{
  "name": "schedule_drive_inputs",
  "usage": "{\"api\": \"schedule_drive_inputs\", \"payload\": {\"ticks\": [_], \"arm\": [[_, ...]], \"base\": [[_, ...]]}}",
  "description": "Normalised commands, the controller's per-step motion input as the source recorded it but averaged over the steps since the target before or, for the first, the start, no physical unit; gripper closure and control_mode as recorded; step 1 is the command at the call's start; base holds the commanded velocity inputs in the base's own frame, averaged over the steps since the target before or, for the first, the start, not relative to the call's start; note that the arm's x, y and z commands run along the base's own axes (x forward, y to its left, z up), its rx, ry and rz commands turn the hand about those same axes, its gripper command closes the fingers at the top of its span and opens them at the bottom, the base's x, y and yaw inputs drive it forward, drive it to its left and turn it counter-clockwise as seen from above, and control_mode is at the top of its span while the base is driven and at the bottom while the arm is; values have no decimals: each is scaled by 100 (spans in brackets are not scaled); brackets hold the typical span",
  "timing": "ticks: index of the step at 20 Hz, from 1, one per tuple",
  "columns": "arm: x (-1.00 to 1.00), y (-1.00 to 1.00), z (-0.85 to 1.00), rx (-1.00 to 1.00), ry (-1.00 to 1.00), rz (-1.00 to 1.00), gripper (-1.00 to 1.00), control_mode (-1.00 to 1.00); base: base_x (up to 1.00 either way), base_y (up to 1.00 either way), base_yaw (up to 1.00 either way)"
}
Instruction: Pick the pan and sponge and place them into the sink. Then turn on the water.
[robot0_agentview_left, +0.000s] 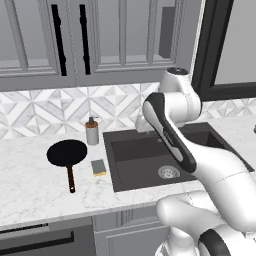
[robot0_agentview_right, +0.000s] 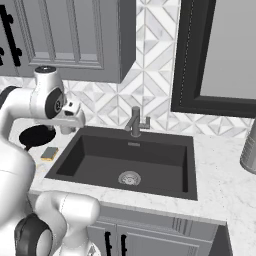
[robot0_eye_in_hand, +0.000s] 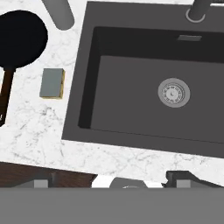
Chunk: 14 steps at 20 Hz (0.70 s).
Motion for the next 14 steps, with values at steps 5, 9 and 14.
{"api": "schedule_drive_inputs", "payload": {"ticks": [5,9,14], "arm": [[-8,61,-36,0,12,0,-100,-100],[-3,65,-31,0,14,0,-100,-100],[-2,68,-27,0,13,0,-100,-100]], "base": [[0,0,0],[0,0,0],[0,0,0]]}}
